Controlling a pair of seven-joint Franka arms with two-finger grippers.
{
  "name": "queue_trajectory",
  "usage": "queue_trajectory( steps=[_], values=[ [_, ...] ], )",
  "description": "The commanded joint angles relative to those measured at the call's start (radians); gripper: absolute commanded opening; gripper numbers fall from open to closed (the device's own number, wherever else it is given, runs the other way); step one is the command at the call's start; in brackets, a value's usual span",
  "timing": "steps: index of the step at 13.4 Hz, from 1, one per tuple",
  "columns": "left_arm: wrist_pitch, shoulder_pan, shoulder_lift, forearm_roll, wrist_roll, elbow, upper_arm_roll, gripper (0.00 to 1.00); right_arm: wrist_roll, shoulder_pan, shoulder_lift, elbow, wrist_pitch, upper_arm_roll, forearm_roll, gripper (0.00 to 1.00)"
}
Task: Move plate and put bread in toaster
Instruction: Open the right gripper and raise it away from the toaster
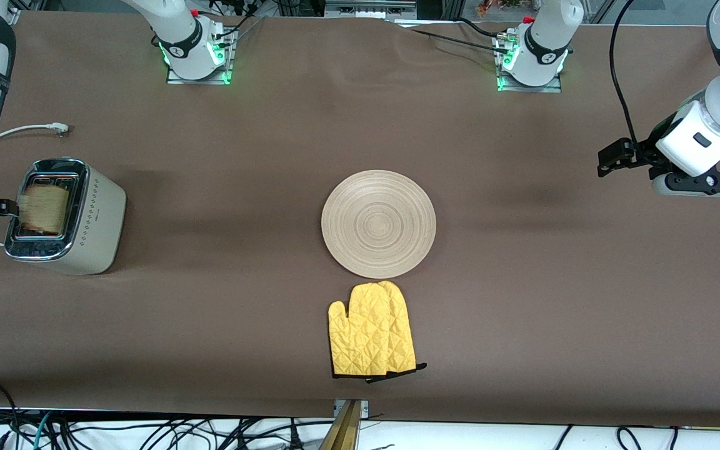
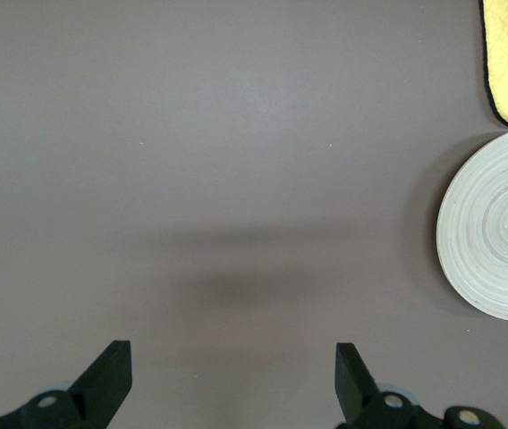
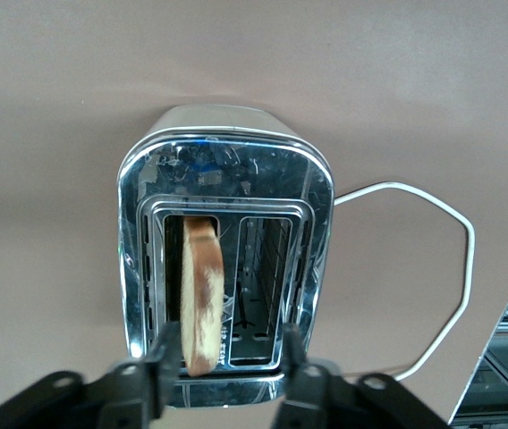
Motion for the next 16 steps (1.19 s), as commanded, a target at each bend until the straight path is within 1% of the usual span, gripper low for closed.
queue_trajectory(
  steps=[1,4,5,7,8,9,12,14,15,16],
  values=[
    [-0.021,-0.006,0.003,-0.021,0.002,0.020,0.001,1.00,0.021,0.003,-0.014,0.007,-0.007,-0.002,0.013,1.00],
    [-0.021,-0.006,0.003,-0.021,0.007,0.018,0.002,1.00,0.023,0.009,-0.034,0.015,-0.013,0.001,0.013,1.00],
    [-0.021,-0.006,0.003,-0.021,0.008,0.018,0.002,1.00,0.023,0.011,-0.054,0.015,-0.011,0.004,0.019,1.00],
    [-0.020,-0.006,0.003,-0.021,0.005,0.020,0.002,1.00,0.025,0.014,-0.117,0.012,-0.013,0.010,0.059,1.00],
    [-0.021,-0.008,0.003,-0.021,0.004,0.020,0.002,1.00,0.029,0.017,-0.154,0.008,-0.022,0.036,0.059,1.00],
    [-0.021,-0.008,0.003,-0.021,0.001,0.020,0.002,1.00,0.053,0.017,-0.198,0.006,-0.046,0.089,0.042,1.00],
    [-0.021,-0.009,0.003,-0.021,0.001,0.020,0.001,1.00,0.138,0.005,-0.315,-0.002,-0.155,0.214,0.018,1.00],
    [-0.020,-0.011,0.003,-0.021,0.001,0.020,0.001,1.00,0.159,-0.024,-0.381,-0.049,-0.160,0.294,0.016,1.00],
    [-0.020,-0.011,0.003,-0.021,0.001,0.020,0.001,1.00,0.197,-0.055,-0.401,-0.069,-0.160,0.344,0.015,1.00],
    [-0.021,-0.009,0.003,-0.021,0.001,0.020,0.001,1.00,0.239,-0.101,-0.415,-0.086,-0.158,0.420,0.012,1.00]
  ],
)
